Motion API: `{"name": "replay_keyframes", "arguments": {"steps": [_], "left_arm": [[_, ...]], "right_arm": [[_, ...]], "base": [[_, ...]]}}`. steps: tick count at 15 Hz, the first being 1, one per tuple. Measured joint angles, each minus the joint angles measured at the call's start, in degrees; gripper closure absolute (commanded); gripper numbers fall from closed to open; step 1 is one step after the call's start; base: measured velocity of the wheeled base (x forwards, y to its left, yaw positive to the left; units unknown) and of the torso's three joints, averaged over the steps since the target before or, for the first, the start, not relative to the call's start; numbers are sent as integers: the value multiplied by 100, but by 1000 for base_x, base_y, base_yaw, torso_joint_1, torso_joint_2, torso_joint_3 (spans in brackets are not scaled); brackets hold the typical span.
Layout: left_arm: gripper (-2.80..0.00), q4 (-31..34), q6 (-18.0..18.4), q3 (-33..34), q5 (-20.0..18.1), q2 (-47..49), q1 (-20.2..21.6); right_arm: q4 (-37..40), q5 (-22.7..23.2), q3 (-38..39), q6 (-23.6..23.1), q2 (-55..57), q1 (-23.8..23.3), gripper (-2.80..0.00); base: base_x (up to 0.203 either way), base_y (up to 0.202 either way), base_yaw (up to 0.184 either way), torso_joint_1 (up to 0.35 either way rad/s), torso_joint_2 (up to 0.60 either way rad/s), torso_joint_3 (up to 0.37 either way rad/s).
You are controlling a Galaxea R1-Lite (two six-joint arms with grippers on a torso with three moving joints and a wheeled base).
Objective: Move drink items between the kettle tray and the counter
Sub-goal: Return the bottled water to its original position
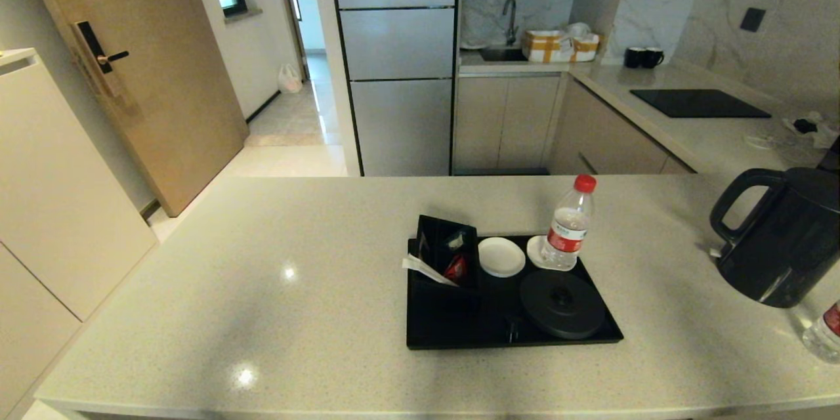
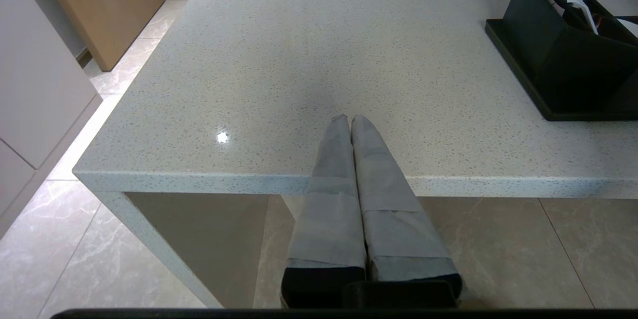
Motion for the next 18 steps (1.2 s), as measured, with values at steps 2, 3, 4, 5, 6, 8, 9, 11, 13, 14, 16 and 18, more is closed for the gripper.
{"name": "replay_keyframes", "arguments": {"steps": [2, 3, 4, 5, 6, 8, 9, 11, 13, 14, 16, 18], "left_arm": [[0, 0, 2, 0, 2, 0, 0], [0, -2, 2, 0, 1, 0, 0], [0, 0, 2, 0, 2, 0, 0], [0, 0, -1, 0, 3, 0, 0], [0, 0, 2, 0, 5, 0, 0], [0, 0, 2, 0, 2, 0, 0], [0, 0, 3, 0, 0, 0, 0], [0, -2, 2, 0, 0, 0, 0], [0, 0, -1, 0, 2, 0, 0], [0, -1, 1, 0, 1, 0, 0], [0, 0, 1, 0, 2, 0, 0], [0, -1, 3, 0, 0, 0, 0]], "right_arm": [[-2, -8, 0, 9, -1, 0, 0], [-2, -9, 0, 32, 1, 0, 0], [-2, -26, 0, 65, -1, 0, 0], [-2, -32, 0, 85, -1, 0, 0], [0, -41, 0, 98, -1, 0, 0], [-3, -50, 0, 194, -1, 0, 0], [-2, -50, 0, 201, -1, 0, 0], [0, -50, 0, 201, -1, 0, 0], [0, -50, 0, 189, -1, 0, 0], [0, -52, 0, 188, -1, 0, 0], [1, -53, 0, 193, -1, 0, 0], [1, -48, 0, 191, -1, 0, 0]], "base": [[0, 0, 0, 0, 0, 0], [0, 0, 0, 0, 0, 0], [0, 0, 0, 0, 0, 0], [0, 0, 0, 0, 0, 0], [0, 0, 0, 0, 0, 0], [0, 0, 0, 0, 0, 0], [0, 0, 0, 0, 0, 0], [0, 0, 0, 0, 0, 0], [0, 0, 0, 0, 0, 0], [0, 0, 0, 0, 0, 0], [0, 0, 0, 0, 0, 0], [0, 0, 0, 0, 0, 0]]}}
